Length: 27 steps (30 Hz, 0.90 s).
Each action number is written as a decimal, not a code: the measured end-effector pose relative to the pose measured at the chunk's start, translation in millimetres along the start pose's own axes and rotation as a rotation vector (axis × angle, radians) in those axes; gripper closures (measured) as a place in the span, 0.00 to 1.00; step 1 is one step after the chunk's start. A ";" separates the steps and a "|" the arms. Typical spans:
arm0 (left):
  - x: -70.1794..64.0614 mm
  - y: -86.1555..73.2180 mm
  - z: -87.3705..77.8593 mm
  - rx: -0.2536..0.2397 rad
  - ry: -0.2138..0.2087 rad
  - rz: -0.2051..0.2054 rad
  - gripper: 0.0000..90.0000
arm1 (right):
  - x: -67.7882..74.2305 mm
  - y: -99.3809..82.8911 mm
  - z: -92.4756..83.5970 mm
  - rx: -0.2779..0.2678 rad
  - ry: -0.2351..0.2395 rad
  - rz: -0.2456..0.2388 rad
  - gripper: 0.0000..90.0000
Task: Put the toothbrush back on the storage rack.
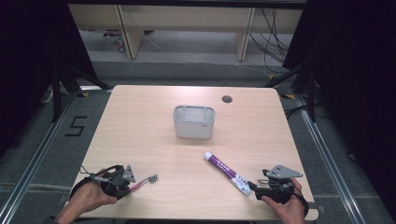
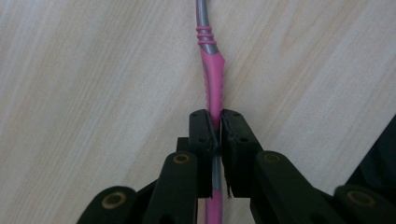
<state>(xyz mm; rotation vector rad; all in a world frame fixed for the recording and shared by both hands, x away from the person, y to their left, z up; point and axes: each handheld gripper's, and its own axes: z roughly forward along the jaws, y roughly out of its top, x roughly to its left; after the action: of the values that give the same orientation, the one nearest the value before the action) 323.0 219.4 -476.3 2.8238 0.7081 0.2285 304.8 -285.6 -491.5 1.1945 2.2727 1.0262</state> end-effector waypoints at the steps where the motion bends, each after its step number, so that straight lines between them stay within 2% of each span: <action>1: 2.6 1.6 -4.0 -0.023 0.013 0.000 0.92 | 0.1 -0.1 -0.1 0.001 0.001 0.005 0.28; 2: 4.0 2.7 -6.1 -0.035 0.007 0.003 0.92 | 0.1 -0.1 -0.3 0.001 0.000 0.006 0.28; 3: 5.0 3.3 -8.3 -0.040 0.011 -0.005 0.92 | -1.6 0.2 -0.3 -0.006 -0.005 -0.016 0.28; 5: 6.1 4.0 -10.0 -0.048 0.010 -0.006 0.92 | -1.5 0.2 -0.5 -0.006 -0.009 -0.017 0.28; 6: 9.2 5.2 -15.1 -0.076 0.019 -0.016 0.92 | -1.7 0.1 -0.3 -0.007 -0.006 -0.017 0.28; 7: 9.2 5.2 -15.1 -0.076 0.019 -0.016 0.92 | -1.7 0.1 -0.5 -0.006 -0.006 -0.017 0.28; 8: 13.3 5.4 -21.4 -0.124 0.035 -0.040 0.92 | -1.9 0.2 -0.4 -0.008 -0.005 -0.018 0.28; 9: 15.8 5.4 -24.7 -0.152 0.042 -0.056 0.92 | -2.0 0.2 -0.6 -0.007 -0.007 -0.017 0.28; 10: 15.8 5.4 -24.7 -0.152 0.042 -0.056 0.92 | -2.0 0.2 -0.6 -0.007 -0.007 -0.017 0.28; 13: 25.2 5.4 -31.0 -0.259 0.069 -0.109 0.92 | -1.5 0.2 -0.4 -0.006 -0.003 -0.007 0.28; 17: 35.7 9.3 -33.5 -0.354 0.099 -0.142 0.92 | -1.9 0.1 0.3 0.000 0.017 -0.007 0.28; 18: 35.7 9.3 -33.5 -0.354 0.099 -0.142 0.92 | -1.9 0.1 0.3 0.000 0.017 -0.007 0.28; 19: 38.4 12.0 -32.5 -0.403 0.100 -0.167 0.92 | -2.5 0.5 -0.3 0.016 0.038 -0.006 0.28; 20: 38.4 12.0 -32.5 -0.403 0.100 -0.167 0.92 | -2.5 0.5 -0.3 0.016 0.038 -0.006 0.28; 21: 39.9 13.8 -32.5 -0.427 0.103 -0.183 0.92 | -2.9 0.6 -0.2 0.015 0.039 -0.011 0.28; 23: 45.0 18.9 -32.8 -0.478 0.113 -0.205 0.92 | -2.4 0.5 -0.4 0.015 0.035 -0.004 0.28; 26: 50.2 22.2 -34.1 -0.499 0.103 -0.202 0.92 | -2.6 0.5 -0.5 0.013 0.033 -0.005 0.28; 27: 56.0 25.6 -35.2 -0.549 0.112 -0.227 0.92 | -2.5 0.2 -0.6 -0.009 -0.006 -0.014 0.28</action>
<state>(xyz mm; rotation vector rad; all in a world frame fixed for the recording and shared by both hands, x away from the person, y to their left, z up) 376.1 230.5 -430.7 2.2066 0.8312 0.4643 305.9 -287.8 -491.0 1.1745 2.2664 1.0257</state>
